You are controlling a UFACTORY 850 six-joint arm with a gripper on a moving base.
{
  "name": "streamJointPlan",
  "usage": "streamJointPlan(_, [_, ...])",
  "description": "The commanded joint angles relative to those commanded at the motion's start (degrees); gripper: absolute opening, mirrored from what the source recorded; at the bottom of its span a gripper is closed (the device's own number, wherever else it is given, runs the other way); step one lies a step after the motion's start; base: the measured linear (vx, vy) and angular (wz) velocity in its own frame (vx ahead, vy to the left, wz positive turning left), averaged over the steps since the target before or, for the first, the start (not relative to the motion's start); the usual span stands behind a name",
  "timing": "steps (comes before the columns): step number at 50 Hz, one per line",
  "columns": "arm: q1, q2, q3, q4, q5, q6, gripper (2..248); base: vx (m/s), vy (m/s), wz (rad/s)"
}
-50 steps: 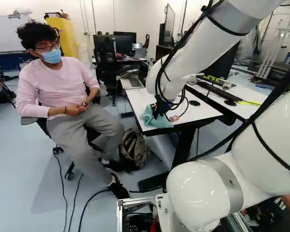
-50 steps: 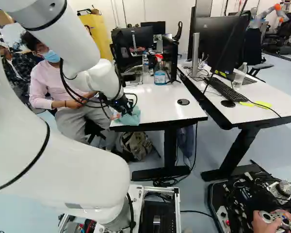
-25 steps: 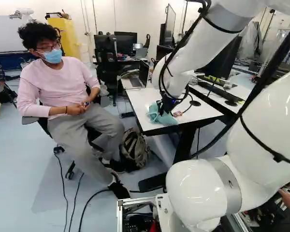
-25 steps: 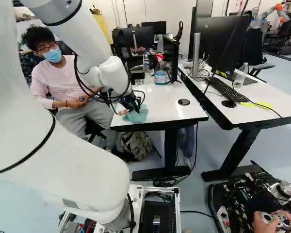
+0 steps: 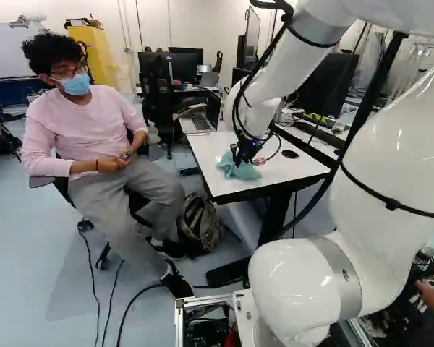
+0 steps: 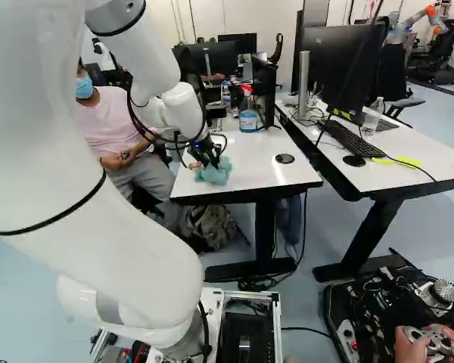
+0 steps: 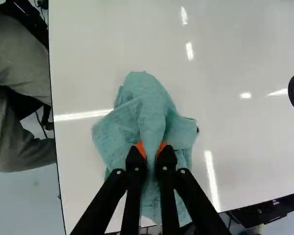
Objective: Clean the table with the green towel
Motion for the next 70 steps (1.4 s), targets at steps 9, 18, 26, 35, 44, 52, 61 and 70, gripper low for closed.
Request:
streamJointPlan(9, [2.02,-0.79,-0.81,0.00,0.00,0.00,39,0.000,0.000,0.000])
streamJointPlan(18, [4.12,-0.78,-0.81,0.00,0.00,0.00,39,0.000,0.000,0.000])
streamJointPlan(26, [5.89,0.08,0.07,0.00,0.00,0.00,39,0.000,0.000,0.000])
streamJointPlan(35, [7.56,1.97,1.97,0.00,0.00,0.00,39,0.000,0.000,0.000])
streamJointPlan(44, [8.45,4.57,4.52,0.00,0.00,0.00,39,0.000,0.000,0.000])
streamJointPlan(52, [8.74,7.19,7.00,0.00,0.00,0.00,39,0.000,0.000,0.000])
streamJointPlan(61, [7.65,9.33,8.96,0.00,0.00,0.00,39,0.000,0.000,0.000])
streamJointPlan(70, [5.45,10.30,9.83,0.00,0.00,0.00,39,-0.001,0.006,0.029])
